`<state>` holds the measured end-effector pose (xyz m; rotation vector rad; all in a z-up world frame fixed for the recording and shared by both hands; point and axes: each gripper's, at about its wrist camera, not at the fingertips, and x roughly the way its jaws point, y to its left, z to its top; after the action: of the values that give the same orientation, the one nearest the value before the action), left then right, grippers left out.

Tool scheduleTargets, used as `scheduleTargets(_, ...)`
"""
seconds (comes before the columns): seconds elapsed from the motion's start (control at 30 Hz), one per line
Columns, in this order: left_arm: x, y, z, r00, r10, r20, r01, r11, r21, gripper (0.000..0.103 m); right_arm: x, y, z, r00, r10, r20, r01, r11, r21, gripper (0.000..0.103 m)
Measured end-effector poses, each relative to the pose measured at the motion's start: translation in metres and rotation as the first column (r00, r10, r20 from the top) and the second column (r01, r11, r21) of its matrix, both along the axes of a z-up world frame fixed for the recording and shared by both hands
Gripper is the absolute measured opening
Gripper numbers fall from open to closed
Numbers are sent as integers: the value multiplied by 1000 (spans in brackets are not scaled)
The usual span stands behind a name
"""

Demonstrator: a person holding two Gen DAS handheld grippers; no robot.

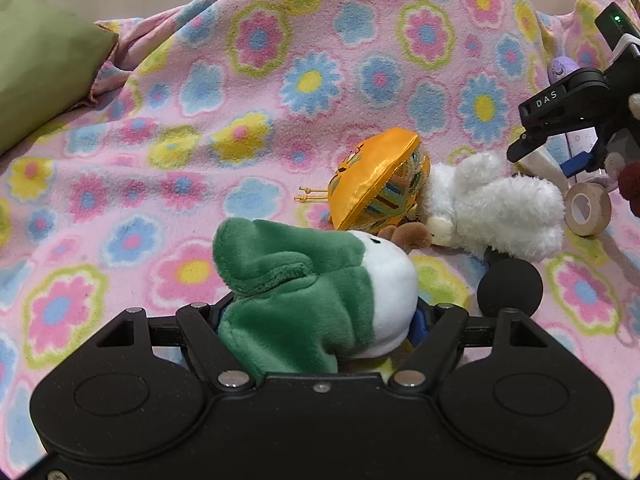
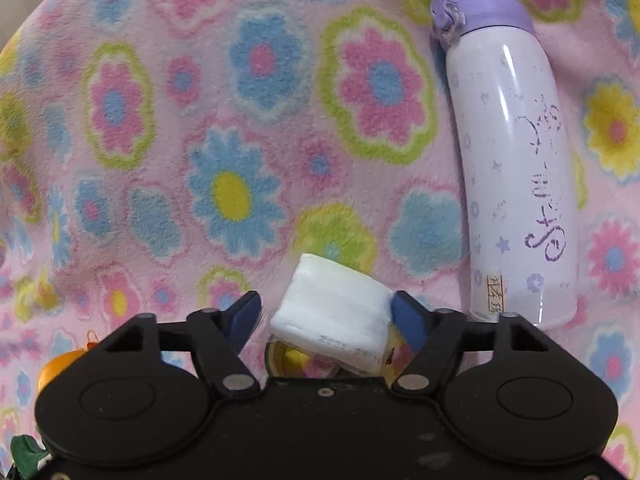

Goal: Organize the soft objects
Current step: 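Grasp the green plush with the left tool while the right tool grasps the white pack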

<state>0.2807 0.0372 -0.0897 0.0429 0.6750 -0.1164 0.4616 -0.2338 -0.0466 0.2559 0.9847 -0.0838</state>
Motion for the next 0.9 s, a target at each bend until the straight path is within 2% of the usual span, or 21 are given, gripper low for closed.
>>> scheduleTargets(0.2,0,0,0,1000,1,-2,-1,1000,-2,73,-29,4,32,990,78,118,-73,996,-43,62)
scheduleTargets(0.37,1,1,0,1000,1,-2,-1,1000,-11,73,-83,13,62,965,189,181,-177,981,-83,62)
scheduleTargets(0.5,0,2,1,1000,0,-1,0,1000,-14,73,-122,16,62,961,246,129,-234,967,-103,63)
scheduleTargets(0.67,-4,2,2,1000,-12,6,12,1000,-22,77,-162,21,42,958,283,42,-274,951,-139,63)
scheduleTargets(0.77,-7,3,3,1000,-21,17,21,999,-34,81,-175,24,30,958,286,13,-280,946,-166,63)
scheduleTargets(0.9,-8,6,5,1000,-22,9,22,998,-53,84,-186,25,18,960,281,-1,-278,948,-155,66)
